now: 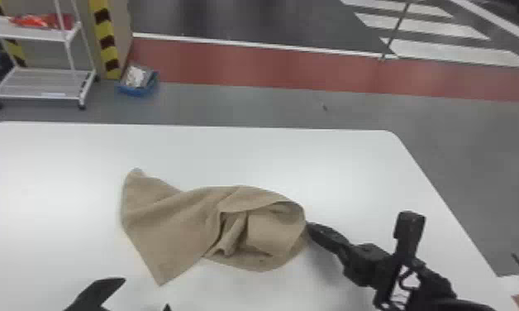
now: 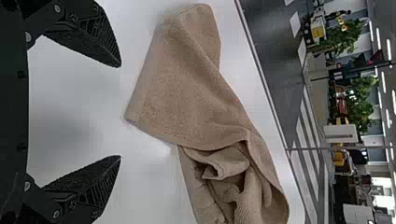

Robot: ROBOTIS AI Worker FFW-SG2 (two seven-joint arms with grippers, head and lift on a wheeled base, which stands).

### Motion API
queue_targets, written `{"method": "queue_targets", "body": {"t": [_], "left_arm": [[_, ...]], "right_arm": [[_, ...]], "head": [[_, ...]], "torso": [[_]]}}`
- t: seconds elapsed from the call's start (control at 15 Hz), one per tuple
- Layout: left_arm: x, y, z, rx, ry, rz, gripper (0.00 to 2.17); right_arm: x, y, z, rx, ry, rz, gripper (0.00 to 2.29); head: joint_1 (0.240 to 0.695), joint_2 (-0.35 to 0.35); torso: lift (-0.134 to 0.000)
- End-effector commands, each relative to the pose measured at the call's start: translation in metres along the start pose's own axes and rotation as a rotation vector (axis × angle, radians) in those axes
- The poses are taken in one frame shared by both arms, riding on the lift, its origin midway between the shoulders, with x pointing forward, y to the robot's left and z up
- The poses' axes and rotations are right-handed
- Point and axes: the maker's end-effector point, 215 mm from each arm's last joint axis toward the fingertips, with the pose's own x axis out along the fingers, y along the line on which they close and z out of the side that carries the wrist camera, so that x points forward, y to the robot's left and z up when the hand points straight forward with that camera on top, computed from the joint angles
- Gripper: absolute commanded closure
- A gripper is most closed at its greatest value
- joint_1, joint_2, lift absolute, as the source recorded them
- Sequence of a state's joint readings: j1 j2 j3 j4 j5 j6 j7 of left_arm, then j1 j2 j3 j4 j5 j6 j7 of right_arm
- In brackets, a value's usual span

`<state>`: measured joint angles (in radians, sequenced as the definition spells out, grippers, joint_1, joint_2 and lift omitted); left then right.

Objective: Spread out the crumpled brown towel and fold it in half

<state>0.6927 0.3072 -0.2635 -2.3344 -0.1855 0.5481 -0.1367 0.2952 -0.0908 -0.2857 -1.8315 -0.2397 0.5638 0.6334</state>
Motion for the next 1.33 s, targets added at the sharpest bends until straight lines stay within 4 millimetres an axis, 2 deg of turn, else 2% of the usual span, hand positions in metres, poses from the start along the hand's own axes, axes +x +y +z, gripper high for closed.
{"method": "queue_targets", "body": {"t": [0.0,0.2,0.53,0.8,0.93,1.27], "left_arm": [[0.002,-0.002,0.017,0.006,-0.01,-0.007,0.21],[0.017,-0.018,0.025,0.009,0.032,-0.066,0.21],[0.044,-0.016,0.027,0.019,0.075,-0.094,0.21],[0.052,-0.02,0.026,0.007,0.081,-0.114,0.36],[0.055,-0.019,0.017,0.007,0.106,-0.115,0.41],[0.057,-0.02,0.006,-0.004,0.148,-0.126,0.42]], "right_arm": [[0.0,0.0,-0.002,0.002,0.003,-0.002,1.2],[0.0,-0.001,-0.004,0.005,0.005,-0.004,1.2],[-0.002,-0.001,-0.008,0.011,0.01,-0.005,1.2],[-0.003,-0.003,-0.011,0.016,0.013,-0.007,1.2],[-0.002,-0.002,-0.011,0.018,0.011,-0.006,1.2],[-0.003,-0.002,-0.01,0.016,0.011,-0.006,1.2]], "head": [[0.695,-0.201],[0.695,-0.221],[0.695,-0.25],[0.695,-0.252],[0.695,-0.255],[0.695,-0.251]], "torso": [[-0.124],[-0.124],[-0.124],[-0.124],[-0.124],[-0.124]]}}
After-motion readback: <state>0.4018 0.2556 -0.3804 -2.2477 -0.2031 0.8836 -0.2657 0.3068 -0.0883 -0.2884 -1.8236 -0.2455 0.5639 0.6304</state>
